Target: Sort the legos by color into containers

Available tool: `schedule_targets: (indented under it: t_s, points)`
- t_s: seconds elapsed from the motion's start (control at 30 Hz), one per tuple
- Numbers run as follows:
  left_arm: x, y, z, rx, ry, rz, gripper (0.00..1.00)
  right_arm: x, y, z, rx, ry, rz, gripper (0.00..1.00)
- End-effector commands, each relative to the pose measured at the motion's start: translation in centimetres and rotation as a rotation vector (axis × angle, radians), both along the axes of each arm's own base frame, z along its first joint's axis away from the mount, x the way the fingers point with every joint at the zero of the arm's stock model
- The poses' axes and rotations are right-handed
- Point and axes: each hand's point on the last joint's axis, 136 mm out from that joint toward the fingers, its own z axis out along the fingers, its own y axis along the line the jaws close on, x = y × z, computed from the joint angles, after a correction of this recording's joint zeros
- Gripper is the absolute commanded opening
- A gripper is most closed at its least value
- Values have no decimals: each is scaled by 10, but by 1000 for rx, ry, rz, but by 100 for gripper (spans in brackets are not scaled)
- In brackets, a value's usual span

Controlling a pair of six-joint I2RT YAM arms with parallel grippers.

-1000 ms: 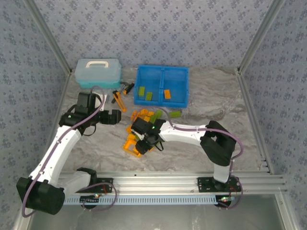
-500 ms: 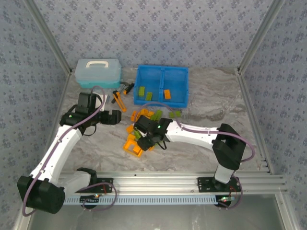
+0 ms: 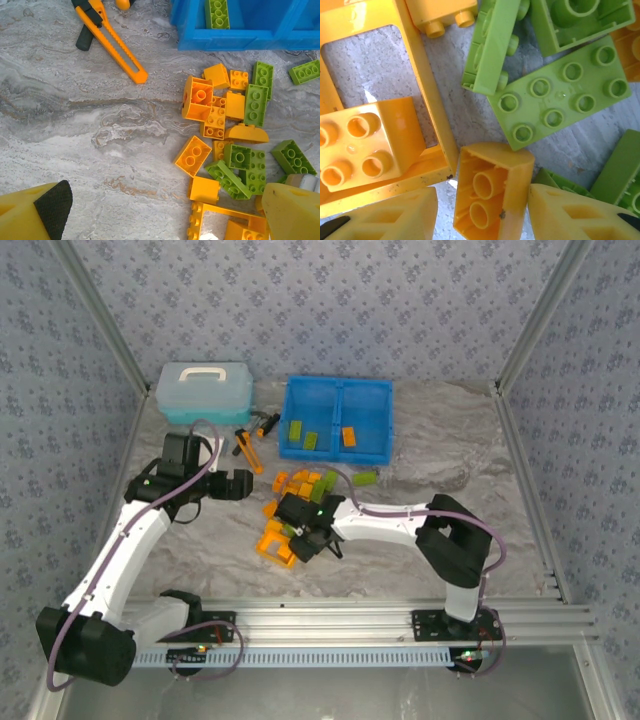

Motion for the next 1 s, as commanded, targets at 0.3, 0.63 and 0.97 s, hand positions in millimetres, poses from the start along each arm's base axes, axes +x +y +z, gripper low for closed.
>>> schedule_targets:
  t_s: [0.3, 0.63, 0.97]
  points:
    - [2, 0, 2, -4, -14, -10, 99, -14, -21, -41, -166, 67, 43, 56]
    - [2, -2, 5, -20, -22, -15, 99, 9, -3, 34, 65, -19, -50, 31]
    - [-11, -44, 45, -244, -152, -208, 99, 193, -98, 155, 310, -393, -503, 32]
